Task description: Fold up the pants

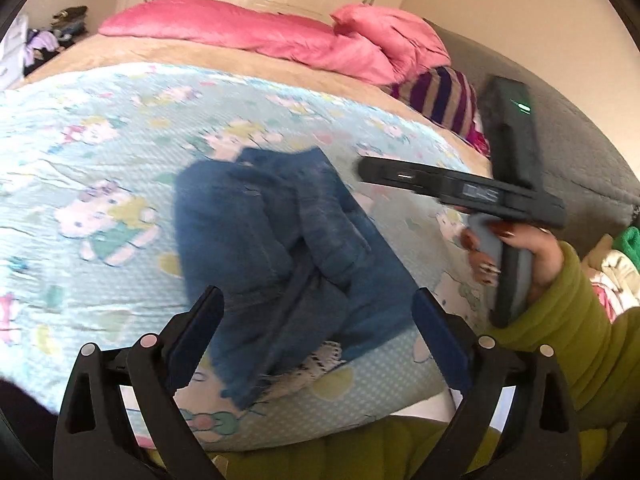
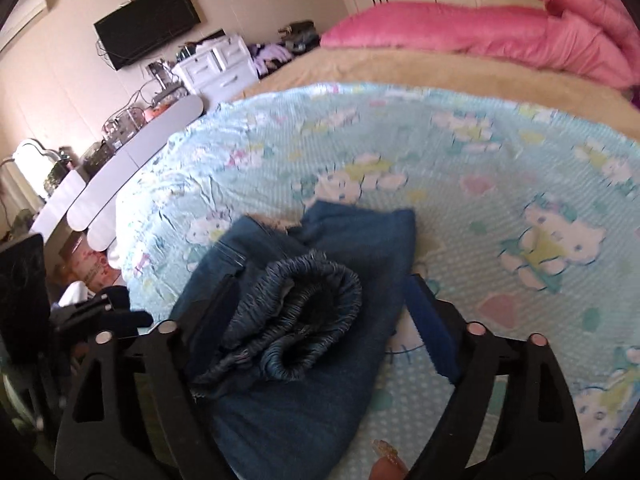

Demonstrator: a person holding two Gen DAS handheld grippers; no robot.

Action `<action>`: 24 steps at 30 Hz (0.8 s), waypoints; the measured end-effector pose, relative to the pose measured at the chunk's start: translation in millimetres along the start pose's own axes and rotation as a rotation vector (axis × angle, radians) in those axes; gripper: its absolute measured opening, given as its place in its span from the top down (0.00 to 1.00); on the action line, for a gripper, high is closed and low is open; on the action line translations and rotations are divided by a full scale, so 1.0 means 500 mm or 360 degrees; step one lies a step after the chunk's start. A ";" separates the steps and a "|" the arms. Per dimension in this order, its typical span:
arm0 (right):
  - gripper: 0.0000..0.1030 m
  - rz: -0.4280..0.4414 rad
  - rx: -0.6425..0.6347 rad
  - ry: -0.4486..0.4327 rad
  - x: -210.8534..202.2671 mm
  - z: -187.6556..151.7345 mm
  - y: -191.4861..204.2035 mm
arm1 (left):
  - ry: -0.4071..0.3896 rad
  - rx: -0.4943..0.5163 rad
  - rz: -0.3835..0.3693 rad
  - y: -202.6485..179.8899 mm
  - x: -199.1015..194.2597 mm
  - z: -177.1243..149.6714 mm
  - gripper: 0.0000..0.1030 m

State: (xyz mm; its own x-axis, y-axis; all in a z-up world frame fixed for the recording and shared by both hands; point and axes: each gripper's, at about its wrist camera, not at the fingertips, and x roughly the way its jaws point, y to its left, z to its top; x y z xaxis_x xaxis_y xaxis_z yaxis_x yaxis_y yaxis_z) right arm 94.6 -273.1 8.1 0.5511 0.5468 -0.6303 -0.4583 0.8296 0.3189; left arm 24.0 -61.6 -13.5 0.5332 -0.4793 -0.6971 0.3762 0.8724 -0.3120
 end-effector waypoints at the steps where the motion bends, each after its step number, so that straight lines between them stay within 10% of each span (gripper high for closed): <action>1: 0.17 -0.0015 -0.0027 -0.0024 -0.014 0.001 0.009 | -0.0006 0.0002 0.0025 0.002 -0.007 0.001 0.04; 12: 0.13 -0.0089 -0.0338 -0.0142 -0.100 -0.024 0.087 | -0.0021 -0.0008 0.0303 0.018 -0.036 0.019 0.04; 24: 0.12 0.0030 -0.0570 0.0027 -0.076 -0.105 0.158 | 0.0023 -0.0107 0.0423 0.067 -0.021 0.023 0.04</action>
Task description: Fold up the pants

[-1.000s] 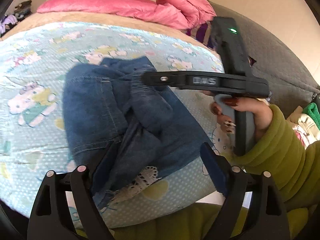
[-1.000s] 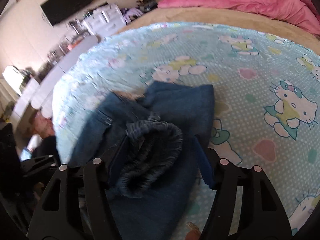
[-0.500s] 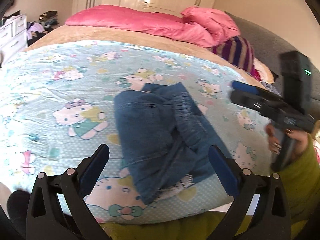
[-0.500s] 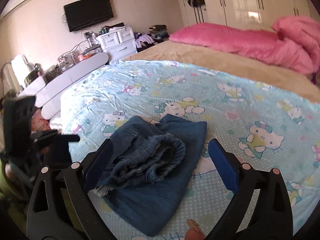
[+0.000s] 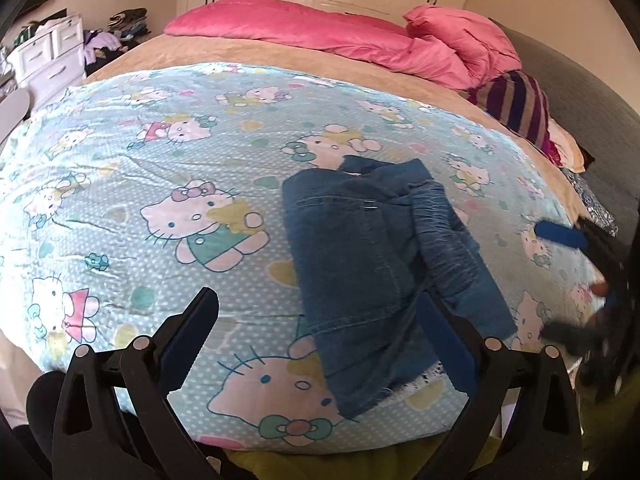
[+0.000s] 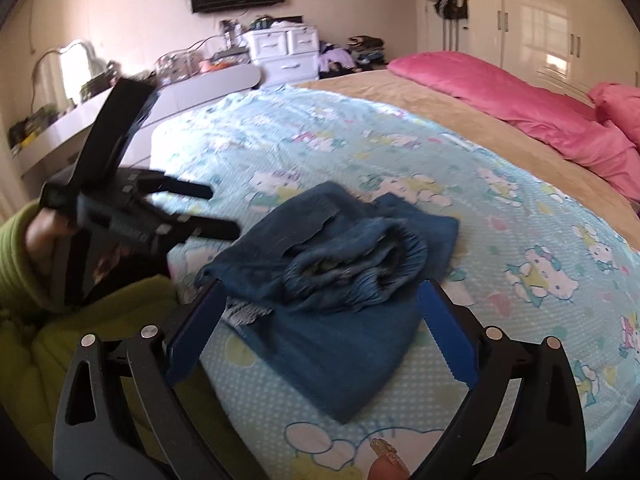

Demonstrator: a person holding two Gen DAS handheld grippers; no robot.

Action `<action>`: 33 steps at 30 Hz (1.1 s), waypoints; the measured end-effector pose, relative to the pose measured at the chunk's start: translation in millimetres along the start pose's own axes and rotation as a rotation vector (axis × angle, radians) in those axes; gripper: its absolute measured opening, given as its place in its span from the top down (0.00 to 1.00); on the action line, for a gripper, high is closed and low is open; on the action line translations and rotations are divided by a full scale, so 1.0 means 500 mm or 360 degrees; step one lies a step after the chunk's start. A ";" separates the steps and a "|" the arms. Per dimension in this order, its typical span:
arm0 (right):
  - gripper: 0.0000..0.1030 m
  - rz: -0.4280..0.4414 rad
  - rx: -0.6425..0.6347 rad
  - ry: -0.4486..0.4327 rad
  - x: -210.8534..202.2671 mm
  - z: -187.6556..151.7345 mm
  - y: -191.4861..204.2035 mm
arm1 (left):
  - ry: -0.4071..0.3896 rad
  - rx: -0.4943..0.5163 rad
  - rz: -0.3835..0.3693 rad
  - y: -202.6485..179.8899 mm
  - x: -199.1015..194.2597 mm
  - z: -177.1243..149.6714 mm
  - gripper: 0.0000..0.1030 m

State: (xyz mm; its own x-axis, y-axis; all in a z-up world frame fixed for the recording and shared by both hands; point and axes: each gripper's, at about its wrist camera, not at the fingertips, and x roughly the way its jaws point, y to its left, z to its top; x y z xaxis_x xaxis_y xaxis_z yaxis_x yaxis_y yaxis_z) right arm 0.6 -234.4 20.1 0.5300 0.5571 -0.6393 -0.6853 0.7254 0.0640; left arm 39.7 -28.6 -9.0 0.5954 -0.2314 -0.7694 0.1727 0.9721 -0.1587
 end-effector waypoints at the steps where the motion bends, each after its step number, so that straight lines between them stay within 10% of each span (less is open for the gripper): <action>1: 0.12 0.0016 -0.0019 0.0005 0.003 -0.002 0.008 | -0.0003 -0.0011 0.0001 0.005 0.001 0.003 0.04; 12: 0.24 0.0166 -0.0340 0.0075 0.050 0.016 0.116 | -0.0020 -0.0100 -0.0149 0.076 0.058 0.083 0.07; 19: 0.40 0.0106 -0.0703 0.0199 0.107 0.022 0.173 | 0.0090 -0.0003 -0.0249 0.037 0.135 0.104 0.71; 22: 0.47 0.0066 -0.0836 0.0249 0.139 0.022 0.178 | 0.0112 0.0037 -0.0222 0.020 0.163 0.098 0.71; 25: 0.87 0.0128 -0.0883 0.0330 0.166 0.013 0.172 | 0.0124 0.0006 -0.0235 0.027 0.177 0.095 0.70; 33: 0.96 0.0188 -0.0937 0.0419 0.132 -0.044 0.183 | 0.0099 -0.0017 -0.0261 0.035 0.179 0.092 0.64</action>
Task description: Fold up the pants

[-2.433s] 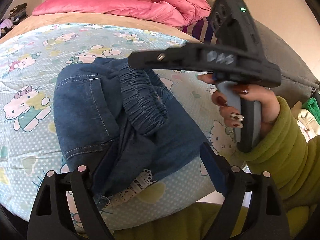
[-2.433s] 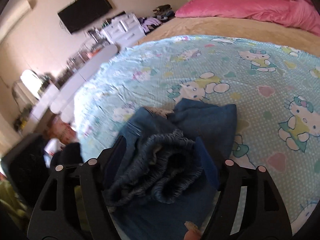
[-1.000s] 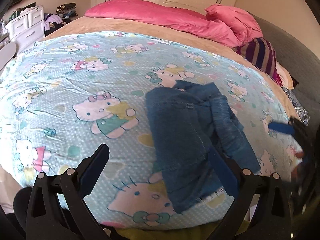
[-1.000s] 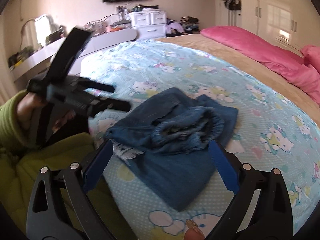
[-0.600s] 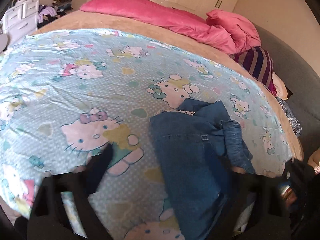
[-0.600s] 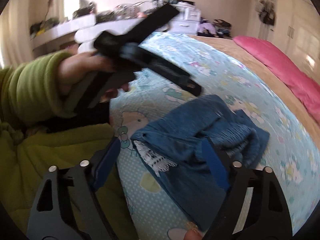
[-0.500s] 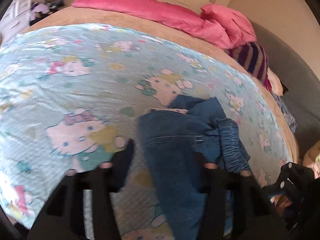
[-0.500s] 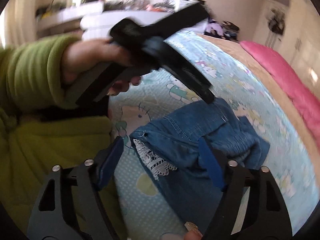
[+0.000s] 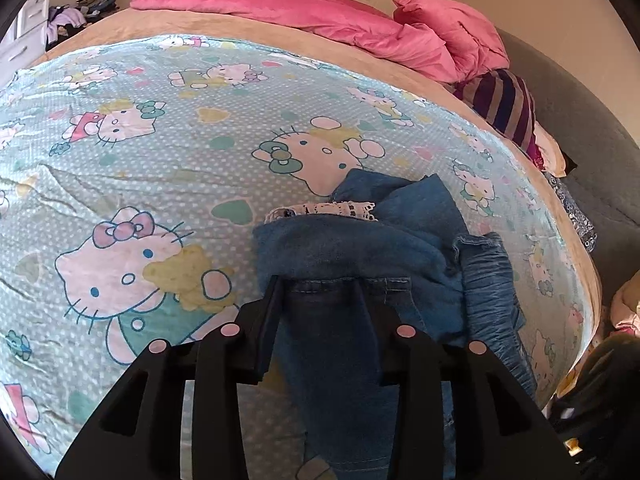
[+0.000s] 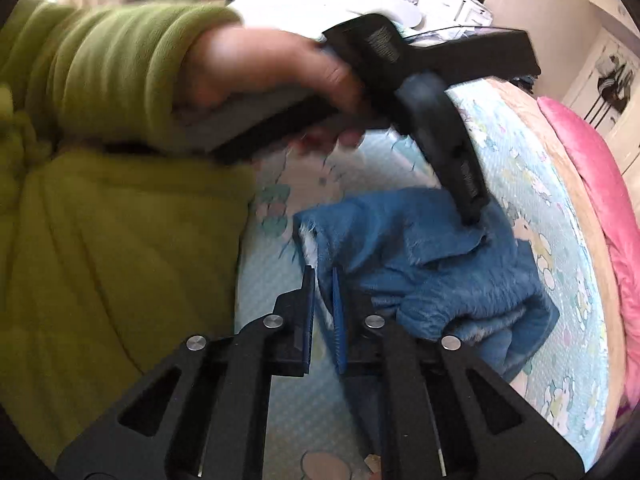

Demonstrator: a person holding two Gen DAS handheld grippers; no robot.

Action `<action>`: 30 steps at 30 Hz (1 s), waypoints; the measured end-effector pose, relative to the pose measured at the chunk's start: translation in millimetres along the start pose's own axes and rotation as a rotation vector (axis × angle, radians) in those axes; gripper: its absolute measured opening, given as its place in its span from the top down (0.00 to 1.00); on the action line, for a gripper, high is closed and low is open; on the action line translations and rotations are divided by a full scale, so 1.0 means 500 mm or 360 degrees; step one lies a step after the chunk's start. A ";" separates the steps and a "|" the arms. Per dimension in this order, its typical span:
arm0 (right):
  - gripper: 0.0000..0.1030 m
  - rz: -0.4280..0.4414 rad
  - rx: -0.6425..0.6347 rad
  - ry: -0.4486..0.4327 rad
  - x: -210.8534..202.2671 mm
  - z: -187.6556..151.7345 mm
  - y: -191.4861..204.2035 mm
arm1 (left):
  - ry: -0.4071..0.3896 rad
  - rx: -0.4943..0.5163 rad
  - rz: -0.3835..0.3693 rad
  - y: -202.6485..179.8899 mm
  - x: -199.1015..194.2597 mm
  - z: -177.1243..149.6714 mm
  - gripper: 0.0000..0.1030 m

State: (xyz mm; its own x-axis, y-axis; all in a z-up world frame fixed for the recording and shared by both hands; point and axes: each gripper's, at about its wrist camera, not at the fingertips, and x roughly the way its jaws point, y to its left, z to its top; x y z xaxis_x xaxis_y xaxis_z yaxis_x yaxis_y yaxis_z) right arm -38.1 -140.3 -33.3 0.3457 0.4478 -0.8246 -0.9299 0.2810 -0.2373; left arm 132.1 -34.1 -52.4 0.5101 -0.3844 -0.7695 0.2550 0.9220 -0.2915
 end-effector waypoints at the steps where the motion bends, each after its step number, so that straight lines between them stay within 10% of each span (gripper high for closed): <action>1: 0.95 0.0012 0.0049 0.0006 0.014 -0.008 -0.004 | -0.0005 -0.0007 -0.0003 0.001 0.000 -0.001 0.63; 11: 0.77 0.0099 0.0284 -0.0106 -0.015 -0.012 -0.007 | -0.0043 0.0003 0.0039 -0.005 -0.015 -0.014 0.47; 14: 0.66 0.0108 0.0316 -0.0163 -0.041 -0.008 -0.011 | -0.0059 0.0013 0.0046 -0.013 -0.030 -0.018 0.13; 30: 0.32 0.0041 0.0350 -0.0412 -0.175 0.016 -0.003 | -0.0189 -0.0008 0.0217 -0.026 -0.113 -0.016 0.04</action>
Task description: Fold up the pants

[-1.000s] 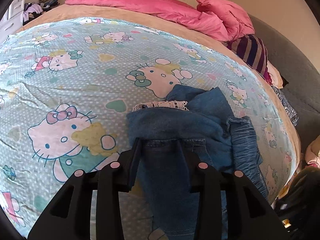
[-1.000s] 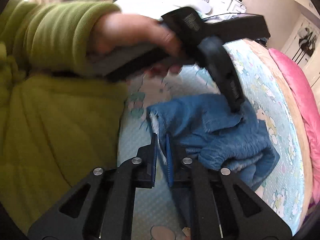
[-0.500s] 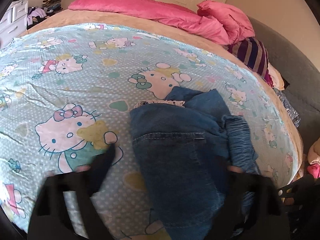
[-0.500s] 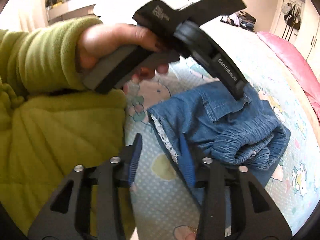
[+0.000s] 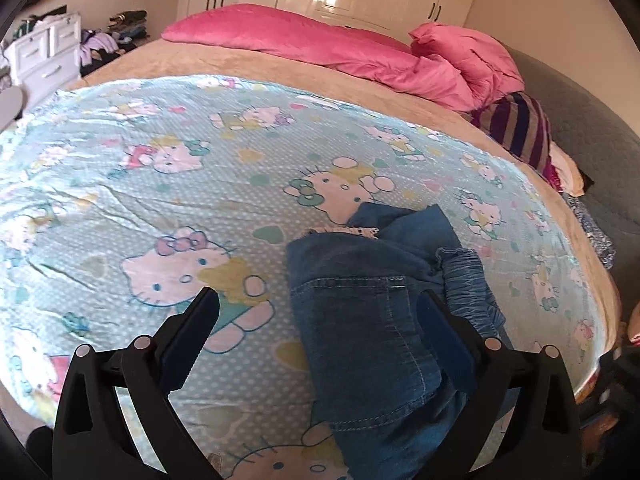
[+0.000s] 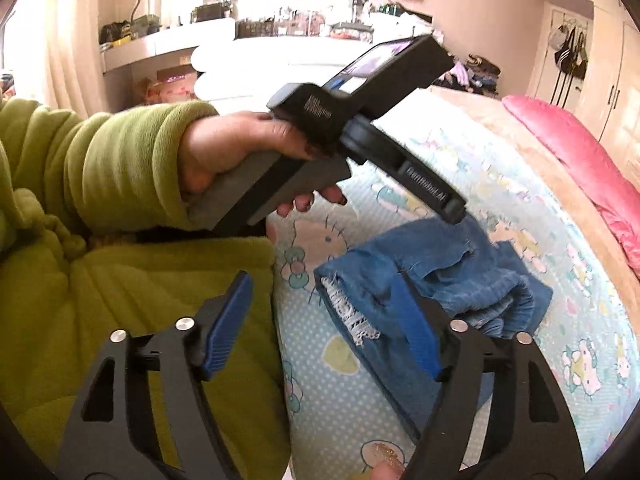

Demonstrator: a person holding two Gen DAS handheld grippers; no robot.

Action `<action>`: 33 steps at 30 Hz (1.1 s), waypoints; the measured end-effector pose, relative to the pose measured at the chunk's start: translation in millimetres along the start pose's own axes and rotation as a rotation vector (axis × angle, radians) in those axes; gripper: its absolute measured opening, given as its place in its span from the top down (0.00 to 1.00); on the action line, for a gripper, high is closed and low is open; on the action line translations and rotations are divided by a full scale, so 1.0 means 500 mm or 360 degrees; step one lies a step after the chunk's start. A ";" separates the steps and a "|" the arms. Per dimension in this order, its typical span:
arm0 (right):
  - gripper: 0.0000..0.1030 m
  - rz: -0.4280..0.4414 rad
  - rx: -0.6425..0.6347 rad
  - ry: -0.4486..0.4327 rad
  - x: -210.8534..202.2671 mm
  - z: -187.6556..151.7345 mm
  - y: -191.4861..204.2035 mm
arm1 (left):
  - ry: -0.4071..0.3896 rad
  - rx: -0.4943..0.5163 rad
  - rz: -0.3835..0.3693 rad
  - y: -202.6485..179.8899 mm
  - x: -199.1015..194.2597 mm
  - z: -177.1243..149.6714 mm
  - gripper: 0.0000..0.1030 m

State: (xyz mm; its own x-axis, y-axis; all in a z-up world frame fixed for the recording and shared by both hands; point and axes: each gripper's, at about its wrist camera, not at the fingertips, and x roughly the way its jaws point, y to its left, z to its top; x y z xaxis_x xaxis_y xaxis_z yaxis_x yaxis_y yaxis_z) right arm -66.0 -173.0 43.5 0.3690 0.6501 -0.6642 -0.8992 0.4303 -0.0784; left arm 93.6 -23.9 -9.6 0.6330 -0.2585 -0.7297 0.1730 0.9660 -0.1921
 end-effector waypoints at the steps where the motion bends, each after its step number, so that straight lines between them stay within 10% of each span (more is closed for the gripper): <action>1: 0.31 -0.0010 0.0008 -0.0020 -0.006 0.002 -0.001 | -0.0005 0.0004 0.0021 0.000 -0.005 0.001 0.04; 18: 0.12 -0.0389 0.0409 -0.0305 -0.091 0.001 -0.127 | -0.0107 0.0019 0.0114 -0.029 -0.088 -0.016 0.04; 33: 0.11 -0.0602 0.0912 -0.0143 -0.038 -0.069 -0.278 | 0.0006 0.0014 0.0140 -0.036 -0.042 -0.049 0.04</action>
State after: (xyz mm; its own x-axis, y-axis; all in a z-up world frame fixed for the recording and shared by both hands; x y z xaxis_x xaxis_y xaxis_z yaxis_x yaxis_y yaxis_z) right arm 43.8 -266.9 41.4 0.6730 0.4290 -0.6025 -0.4483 0.8845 0.1290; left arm 58.6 -35.6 -7.1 0.6433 -0.1728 -0.7458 0.1235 0.9849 -0.1217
